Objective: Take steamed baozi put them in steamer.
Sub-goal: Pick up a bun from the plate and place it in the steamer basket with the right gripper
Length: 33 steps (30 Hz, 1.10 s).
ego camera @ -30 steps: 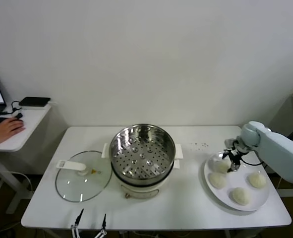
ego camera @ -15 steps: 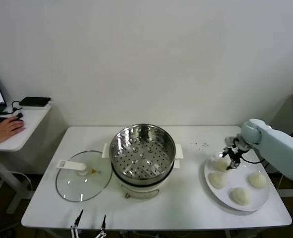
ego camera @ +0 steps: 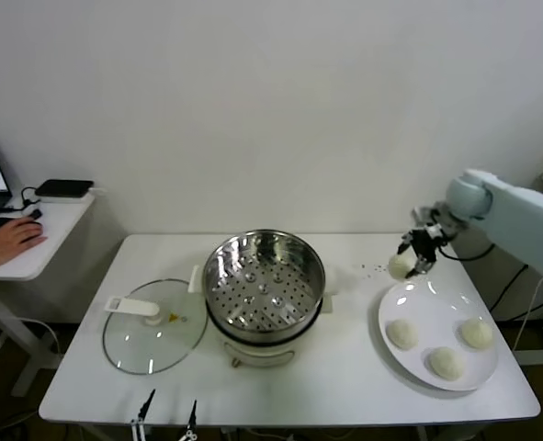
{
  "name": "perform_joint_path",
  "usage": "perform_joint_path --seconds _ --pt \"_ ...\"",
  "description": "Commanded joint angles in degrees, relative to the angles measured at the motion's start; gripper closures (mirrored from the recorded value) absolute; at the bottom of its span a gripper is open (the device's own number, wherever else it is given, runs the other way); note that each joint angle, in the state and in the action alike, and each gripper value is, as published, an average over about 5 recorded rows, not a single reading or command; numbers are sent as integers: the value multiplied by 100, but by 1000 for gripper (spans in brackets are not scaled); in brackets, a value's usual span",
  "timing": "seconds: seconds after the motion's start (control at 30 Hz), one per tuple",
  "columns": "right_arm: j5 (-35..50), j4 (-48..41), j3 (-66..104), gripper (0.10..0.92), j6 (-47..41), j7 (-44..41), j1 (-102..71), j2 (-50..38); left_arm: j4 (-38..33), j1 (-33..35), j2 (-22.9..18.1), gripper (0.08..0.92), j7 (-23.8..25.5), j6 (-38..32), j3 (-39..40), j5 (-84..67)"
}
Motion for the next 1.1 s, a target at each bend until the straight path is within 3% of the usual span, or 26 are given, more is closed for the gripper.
perform_joint_path --seconds 0.03,0.3,0.6,1.1 --pt "1479 203 -1056 384 -66 50 1712 903 -52 2 18 177 4 -2 11 7" --pt "625 429 -402 381 1331 599 1430 1695 -46 4 14 177 -4 -14 9 -1" --pt "-419 141 -721 380 3864 1483 1339 2698 19 -22 -16 177 -10 -21 18 0" --pt "-1113 -972 -957 380 5429 1287 599 3424 151 -74 -9 177 -11 -76 17 3"
